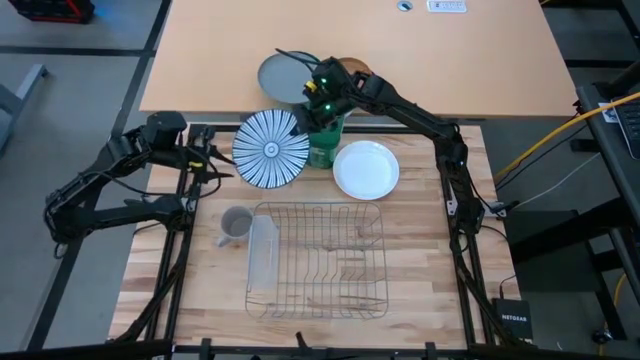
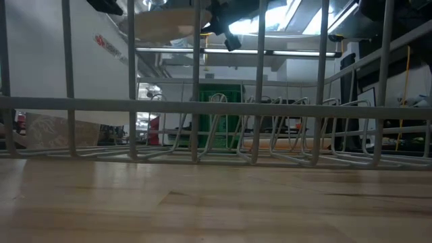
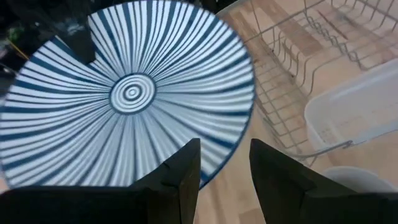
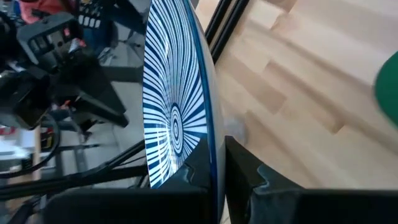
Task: Sort dishes
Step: Put the blue plate in the dish rack
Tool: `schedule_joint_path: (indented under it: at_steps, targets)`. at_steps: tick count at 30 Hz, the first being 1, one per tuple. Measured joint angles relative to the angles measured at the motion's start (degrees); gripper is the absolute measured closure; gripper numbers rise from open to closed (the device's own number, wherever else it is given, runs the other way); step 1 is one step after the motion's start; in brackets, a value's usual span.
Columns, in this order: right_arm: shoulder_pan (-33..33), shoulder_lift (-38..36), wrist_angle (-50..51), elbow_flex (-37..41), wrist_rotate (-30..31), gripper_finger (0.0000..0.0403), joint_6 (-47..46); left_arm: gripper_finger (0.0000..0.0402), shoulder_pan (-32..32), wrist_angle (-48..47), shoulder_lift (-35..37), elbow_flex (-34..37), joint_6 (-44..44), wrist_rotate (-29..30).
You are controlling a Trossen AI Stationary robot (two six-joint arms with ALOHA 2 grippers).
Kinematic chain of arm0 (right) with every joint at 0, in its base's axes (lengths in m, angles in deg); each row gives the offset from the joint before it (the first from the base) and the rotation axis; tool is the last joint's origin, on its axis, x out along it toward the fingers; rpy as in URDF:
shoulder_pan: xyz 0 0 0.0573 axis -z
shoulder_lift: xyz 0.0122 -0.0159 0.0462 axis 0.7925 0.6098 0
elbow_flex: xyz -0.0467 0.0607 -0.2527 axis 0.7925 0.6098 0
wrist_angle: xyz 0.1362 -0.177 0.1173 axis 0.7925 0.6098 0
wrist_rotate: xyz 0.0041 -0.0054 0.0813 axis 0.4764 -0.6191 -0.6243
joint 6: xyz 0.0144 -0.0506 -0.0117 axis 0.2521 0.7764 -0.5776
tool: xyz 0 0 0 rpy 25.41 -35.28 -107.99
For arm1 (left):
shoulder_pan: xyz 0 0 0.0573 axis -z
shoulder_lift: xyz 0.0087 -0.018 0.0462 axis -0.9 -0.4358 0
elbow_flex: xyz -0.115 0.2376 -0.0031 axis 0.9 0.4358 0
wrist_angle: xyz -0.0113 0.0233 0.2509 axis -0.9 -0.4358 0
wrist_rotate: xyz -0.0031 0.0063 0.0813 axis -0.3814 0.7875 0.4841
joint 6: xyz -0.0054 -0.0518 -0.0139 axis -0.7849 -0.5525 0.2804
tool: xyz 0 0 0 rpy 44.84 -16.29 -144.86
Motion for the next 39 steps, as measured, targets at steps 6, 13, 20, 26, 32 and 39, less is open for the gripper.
schedule_joint_path:
  at_steps: [6,13,20,26,32,39]
  targets:
    - [0.09,0.0,0.06,0.0,-1.75,0.0384,-3.01,0.0274,0.0,0.15,-0.02,0.0,0.05,0.04]
    - [0.02,0.0,0.08,0.0,-1.95,0.0384,-3.09,0.0274,0.02,2.36,-0.02,0.02,-1.76,-0.41]
    - [0.0,0.0,0.11,0.0,-2.01,0.0384,-3.12,0.0274,0.02,6.69,-0.02,0.04,-3.43,3.11]
    - [0.08,0.0,0.13,0.0,-2.04,0.0384,-3.12,0.0274,1.19,7.28,-0.35,0.04,-4.15,3.8]
    - [0.06,0.0,0.19,0.0,-2.44,0.0384,-2.94,0.0274,2.68,9.13,-0.39,0.04,-6.74,3.81]
    - [-0.04,0.0,0.19,0.0,-2.56,0.0384,-2.74,0.0274,2.76,9.06,-2.39,0.04,-7.18,5.65]
